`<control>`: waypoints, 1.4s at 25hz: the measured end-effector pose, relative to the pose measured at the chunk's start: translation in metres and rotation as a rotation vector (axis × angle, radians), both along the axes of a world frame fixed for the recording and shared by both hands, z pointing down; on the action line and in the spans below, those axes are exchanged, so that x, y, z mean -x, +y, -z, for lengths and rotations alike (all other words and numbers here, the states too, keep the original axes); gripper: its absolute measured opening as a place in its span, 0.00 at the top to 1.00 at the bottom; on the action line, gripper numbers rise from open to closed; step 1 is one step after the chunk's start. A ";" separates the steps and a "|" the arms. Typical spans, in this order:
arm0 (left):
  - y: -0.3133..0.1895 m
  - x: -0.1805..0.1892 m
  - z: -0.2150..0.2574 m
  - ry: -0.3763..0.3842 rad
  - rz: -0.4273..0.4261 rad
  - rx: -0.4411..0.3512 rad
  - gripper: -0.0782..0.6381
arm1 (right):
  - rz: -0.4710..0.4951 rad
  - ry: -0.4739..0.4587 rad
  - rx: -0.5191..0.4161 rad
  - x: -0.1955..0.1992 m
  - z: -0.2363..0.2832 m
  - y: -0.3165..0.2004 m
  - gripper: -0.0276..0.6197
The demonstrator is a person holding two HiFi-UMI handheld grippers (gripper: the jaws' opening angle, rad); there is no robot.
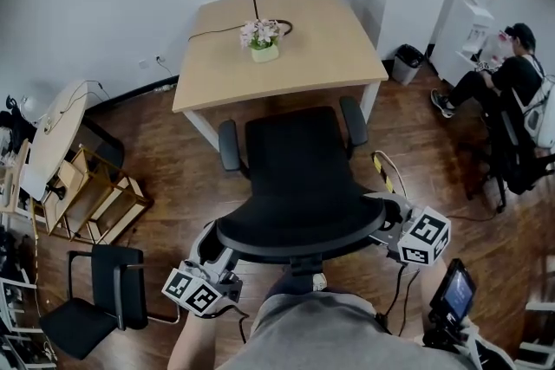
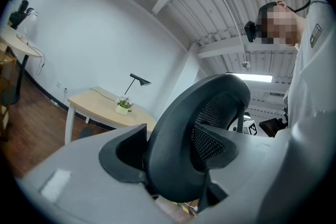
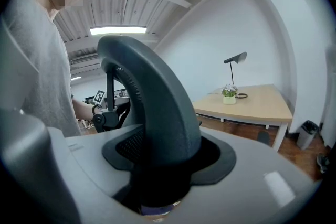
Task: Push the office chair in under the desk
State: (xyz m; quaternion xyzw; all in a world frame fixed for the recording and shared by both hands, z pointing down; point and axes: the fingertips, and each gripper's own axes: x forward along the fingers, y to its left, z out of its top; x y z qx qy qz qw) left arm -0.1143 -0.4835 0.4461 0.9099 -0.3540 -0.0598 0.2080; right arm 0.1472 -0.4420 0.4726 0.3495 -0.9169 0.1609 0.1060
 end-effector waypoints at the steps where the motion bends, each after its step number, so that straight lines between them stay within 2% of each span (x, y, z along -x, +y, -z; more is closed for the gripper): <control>1: -0.007 0.000 0.001 -0.001 -0.003 -0.002 0.51 | 0.000 0.000 0.000 0.000 0.001 -0.006 0.57; 19: -0.144 -0.007 -0.002 -0.009 -0.057 0.022 0.51 | -0.023 -0.002 0.008 -0.005 -0.002 -0.137 0.57; 28: -0.219 -0.013 -0.001 -0.007 -0.102 0.009 0.51 | -0.068 -0.008 0.001 -0.009 -0.002 -0.202 0.57; 35: -0.271 -0.012 0.001 -0.001 -0.090 0.004 0.51 | -0.079 -0.001 0.001 -0.007 0.001 -0.251 0.56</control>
